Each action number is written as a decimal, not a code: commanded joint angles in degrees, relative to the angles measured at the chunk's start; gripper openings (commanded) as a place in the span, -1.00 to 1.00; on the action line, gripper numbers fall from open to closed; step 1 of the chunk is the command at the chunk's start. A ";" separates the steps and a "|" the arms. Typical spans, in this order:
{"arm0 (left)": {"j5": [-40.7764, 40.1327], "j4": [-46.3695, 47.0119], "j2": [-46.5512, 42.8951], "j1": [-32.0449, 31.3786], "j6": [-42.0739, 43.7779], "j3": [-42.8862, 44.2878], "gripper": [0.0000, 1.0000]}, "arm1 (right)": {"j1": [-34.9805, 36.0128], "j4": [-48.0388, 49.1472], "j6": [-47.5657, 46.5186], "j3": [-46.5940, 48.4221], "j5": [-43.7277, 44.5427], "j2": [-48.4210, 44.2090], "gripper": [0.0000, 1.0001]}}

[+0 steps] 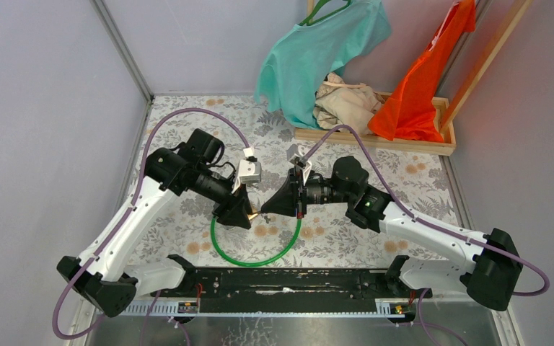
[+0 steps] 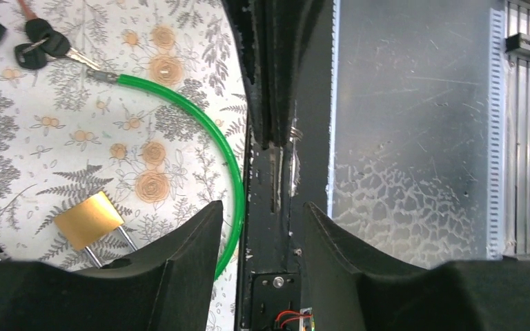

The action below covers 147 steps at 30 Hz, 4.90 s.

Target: Unlock with the key

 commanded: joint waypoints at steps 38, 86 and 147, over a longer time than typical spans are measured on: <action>-0.68 3.74 -0.87 -0.21 0.55 1.86 -1.00 | -5.46 2.72 2.33 7.17 -12.69 4.52 -0.33; -3.78 5.19 0.82 -0.13 -1.42 3.54 0.41 | -6.15 -7.50 2.58 6.57 -8.64 2.69 -1.00; -23.88 14.33 9.52 10.46 59.67 -32.41 0.30 | -8.42 -36.94 -3.29 2.93 8.17 -18.13 -1.00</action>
